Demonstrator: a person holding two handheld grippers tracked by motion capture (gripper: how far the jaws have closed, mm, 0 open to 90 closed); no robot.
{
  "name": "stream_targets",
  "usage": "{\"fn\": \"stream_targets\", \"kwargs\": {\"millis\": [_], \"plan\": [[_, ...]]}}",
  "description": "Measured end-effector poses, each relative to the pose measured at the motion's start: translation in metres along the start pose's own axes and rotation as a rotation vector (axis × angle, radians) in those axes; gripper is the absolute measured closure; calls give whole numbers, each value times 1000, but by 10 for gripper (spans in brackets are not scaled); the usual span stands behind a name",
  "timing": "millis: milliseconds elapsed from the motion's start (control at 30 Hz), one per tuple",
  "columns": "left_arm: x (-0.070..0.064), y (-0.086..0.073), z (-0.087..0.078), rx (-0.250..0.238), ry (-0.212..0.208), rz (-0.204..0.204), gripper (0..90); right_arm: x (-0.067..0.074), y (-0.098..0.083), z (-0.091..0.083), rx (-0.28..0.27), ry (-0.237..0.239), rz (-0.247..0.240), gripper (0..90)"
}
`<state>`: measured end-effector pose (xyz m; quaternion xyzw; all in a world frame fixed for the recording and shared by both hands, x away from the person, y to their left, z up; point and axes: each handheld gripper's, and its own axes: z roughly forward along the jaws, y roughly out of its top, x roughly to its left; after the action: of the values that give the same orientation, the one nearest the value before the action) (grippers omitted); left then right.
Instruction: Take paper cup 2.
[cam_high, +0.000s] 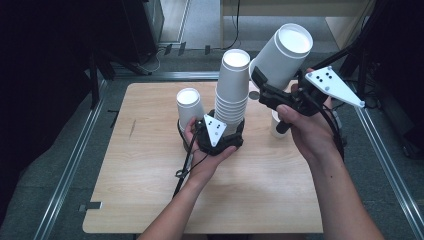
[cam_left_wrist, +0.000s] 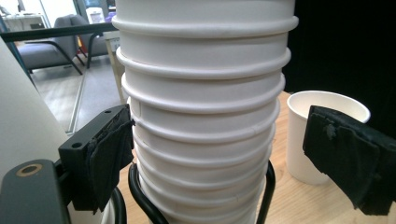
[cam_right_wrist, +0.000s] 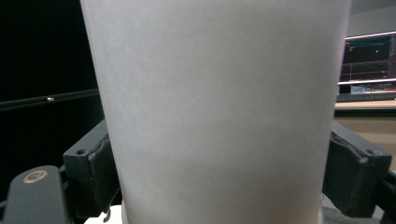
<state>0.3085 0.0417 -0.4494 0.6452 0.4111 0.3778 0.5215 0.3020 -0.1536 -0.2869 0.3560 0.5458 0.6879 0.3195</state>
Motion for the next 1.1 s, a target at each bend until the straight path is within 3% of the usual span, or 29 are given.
{"fn": "stream_targets", "kwargs": {"millis": [300, 600, 833, 1100], "plan": [[-3, -1, -17, -27, -30, -8, 88, -4, -13, -14, 3, -14, -4, 128], [-4, -5, -41, -5, -82, -46, 86, -6, -37, -29, 29, -36, -23, 128], [-2, -10, -57, 17, -122, -37, 70, 0, -56, -41, 50, -39, -56, 128], [4, -19, -74, 38, -156, -49, 37, 3, -76, -52, 71, -39, -45, 129]]}}
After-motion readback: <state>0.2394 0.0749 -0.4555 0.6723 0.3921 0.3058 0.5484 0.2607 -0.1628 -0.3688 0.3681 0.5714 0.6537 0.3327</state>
